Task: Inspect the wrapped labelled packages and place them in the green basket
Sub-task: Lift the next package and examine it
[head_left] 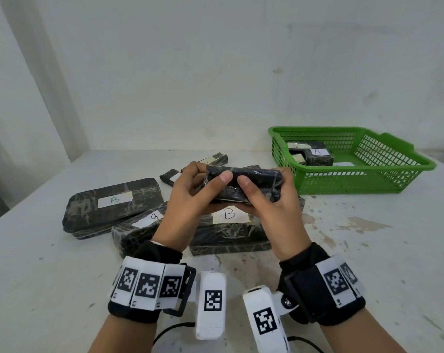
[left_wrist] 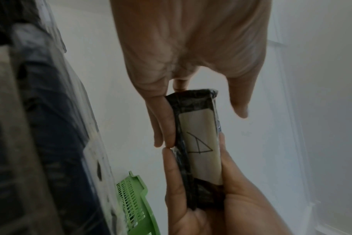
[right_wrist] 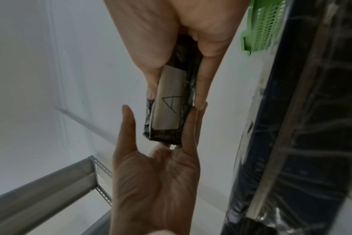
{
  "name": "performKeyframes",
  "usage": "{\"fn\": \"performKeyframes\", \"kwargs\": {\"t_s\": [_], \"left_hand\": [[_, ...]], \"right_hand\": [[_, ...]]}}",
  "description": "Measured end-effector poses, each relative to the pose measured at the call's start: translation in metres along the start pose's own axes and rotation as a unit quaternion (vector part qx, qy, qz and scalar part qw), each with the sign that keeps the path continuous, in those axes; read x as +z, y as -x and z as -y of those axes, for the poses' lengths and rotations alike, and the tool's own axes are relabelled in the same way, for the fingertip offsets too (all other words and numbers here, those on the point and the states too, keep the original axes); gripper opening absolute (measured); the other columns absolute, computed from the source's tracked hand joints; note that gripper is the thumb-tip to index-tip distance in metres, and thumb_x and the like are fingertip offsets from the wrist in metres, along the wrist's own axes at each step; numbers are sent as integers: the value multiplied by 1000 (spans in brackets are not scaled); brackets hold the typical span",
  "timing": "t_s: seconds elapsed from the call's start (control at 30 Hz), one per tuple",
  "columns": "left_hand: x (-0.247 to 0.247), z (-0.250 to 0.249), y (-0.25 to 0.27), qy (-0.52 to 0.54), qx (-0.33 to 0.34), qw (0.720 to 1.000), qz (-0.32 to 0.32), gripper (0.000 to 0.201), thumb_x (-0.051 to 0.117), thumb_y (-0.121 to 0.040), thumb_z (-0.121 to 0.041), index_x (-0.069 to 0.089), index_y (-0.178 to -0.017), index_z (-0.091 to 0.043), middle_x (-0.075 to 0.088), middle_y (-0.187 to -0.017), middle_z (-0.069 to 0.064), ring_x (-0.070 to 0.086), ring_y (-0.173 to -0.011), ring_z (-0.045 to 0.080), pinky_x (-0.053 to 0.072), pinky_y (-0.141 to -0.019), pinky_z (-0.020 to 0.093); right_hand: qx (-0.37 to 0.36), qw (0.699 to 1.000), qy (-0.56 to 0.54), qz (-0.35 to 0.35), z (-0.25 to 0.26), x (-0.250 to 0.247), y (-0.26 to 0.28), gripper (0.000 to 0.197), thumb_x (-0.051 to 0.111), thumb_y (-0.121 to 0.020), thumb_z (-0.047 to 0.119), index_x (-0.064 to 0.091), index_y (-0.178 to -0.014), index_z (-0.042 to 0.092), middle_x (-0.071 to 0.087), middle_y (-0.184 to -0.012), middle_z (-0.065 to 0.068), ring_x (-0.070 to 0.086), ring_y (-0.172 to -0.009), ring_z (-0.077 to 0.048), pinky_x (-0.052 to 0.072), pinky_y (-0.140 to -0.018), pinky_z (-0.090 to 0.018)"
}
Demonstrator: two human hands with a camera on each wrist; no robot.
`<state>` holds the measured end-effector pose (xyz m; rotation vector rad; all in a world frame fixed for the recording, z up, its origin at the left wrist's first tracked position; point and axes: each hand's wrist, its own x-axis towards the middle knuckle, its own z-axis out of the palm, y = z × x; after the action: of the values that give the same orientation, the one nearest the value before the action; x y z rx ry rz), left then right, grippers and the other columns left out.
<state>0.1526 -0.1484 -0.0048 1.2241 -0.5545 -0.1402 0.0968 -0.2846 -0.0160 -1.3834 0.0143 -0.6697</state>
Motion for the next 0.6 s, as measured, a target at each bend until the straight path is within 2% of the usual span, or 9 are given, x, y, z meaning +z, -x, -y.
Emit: {"fn": "performKeyframes", "kwargs": {"t_s": [0.13,0.2,0.27,0.33,0.4,0.43,0.5,0.6], "left_hand": [[2,2,0,-29,17,999,-15,40,66,-81,-31,53,-103,-1,68,-104,22,73,-92,26,60,-69,30],[2,2,-1,-33,19,999,-14,37,66,-81,-32,53,-101,-3,68,-105,21,73,-93,26,60,-70,30],[2,2,-2,-26,16,999,-15,32,67,-82,-31,54,-98,-7,69,-101,14,73,-94,24,60,-71,31],[1,3,-2,-14,12,1000,-6,32,70,-84,-31,56,-101,-8,72,-97,7,72,-96,22,60,-74,31],[3,4,-2,-11,-5,1000,9,39,69,-84,-36,56,-109,-9,74,-95,0,72,-98,18,59,-80,31],[4,4,-2,-13,-14,1000,13,46,66,-81,-41,55,-113,-9,74,-93,-3,72,-99,16,58,-84,32],[5,3,-2,-8,-30,1000,3,61,59,-77,-50,51,-122,-10,75,-96,-5,71,-101,15,57,-90,34],[2,-1,-3,26,-47,998,-14,68,52,-79,-56,50,-129,-10,70,-114,7,71,-105,22,59,-84,33]], "right_hand": [[6,1000,-8,10,0,0,-1,48,76,-73,31,50,-108,10,69,-109,-13,72,-98,-21,61,-76,-39],[8,1000,-3,3,1,0,-1,53,78,-77,44,50,-109,11,68,-110,-13,71,-97,-22,61,-75,-41],[4,1000,3,-6,3,0,-2,55,70,-81,57,51,-107,13,67,-108,-14,71,-96,-24,61,-74,-44],[-11,1000,5,-11,4,0,-3,46,63,-83,52,50,-102,13,65,-106,-17,71,-93,-25,62,-65,-40],[-27,999,15,-19,4,0,-4,36,61,-82,45,49,-97,15,63,-101,-18,70,-87,-22,59,-59,-34],[-37,999,20,-22,3,0,-4,35,63,-85,45,48,-97,16,62,-99,-17,70,-85,-20,59,-61,-35],[-60,997,35,-22,4,0,-4,36,66,-88,50,50,-98,19,62,-100,-14,68,-93,-26,59,-75,-48],[-89,995,33,-12,6,-6,-5,33,65,-83,46,54,-103,22,59,-108,-12,61,-105,-30,50,-95,-58]]}}
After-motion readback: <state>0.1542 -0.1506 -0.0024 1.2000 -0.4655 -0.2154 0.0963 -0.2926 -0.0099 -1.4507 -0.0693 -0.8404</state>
